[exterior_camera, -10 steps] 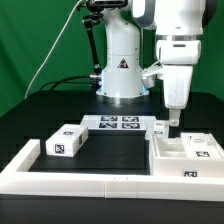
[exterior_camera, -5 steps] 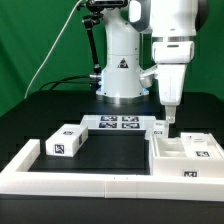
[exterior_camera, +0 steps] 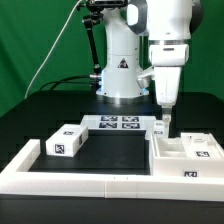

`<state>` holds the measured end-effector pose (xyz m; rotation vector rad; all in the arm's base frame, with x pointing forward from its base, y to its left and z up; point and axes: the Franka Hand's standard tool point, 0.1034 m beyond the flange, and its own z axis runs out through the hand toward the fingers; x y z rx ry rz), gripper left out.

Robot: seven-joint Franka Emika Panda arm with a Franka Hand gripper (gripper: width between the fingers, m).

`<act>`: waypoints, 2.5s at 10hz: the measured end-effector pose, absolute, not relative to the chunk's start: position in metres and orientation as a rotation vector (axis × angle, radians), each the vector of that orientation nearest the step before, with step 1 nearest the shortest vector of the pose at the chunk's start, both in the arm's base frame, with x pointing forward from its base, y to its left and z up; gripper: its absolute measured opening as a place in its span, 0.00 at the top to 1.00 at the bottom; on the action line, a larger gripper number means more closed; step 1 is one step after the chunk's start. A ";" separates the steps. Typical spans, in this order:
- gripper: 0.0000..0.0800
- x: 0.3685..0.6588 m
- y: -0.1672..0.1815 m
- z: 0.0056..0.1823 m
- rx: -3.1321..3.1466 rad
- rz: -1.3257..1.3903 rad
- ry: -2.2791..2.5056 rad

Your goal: Assemble cabinet

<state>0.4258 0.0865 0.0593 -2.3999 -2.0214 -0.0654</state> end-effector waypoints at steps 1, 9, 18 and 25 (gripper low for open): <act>0.00 0.426 0.086 0.059 -2.401 -0.064 -2.020; 0.00 0.369 0.088 0.024 -2.382 -0.174 -1.972; 0.92 0.362 0.083 0.010 -2.388 -0.154 -1.933; 0.91 0.375 0.085 0.026 -2.370 -0.063 -1.976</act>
Offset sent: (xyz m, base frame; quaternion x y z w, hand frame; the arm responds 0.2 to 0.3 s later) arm -0.0521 0.0017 -0.0116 -0.0295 0.0467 -0.0015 0.9985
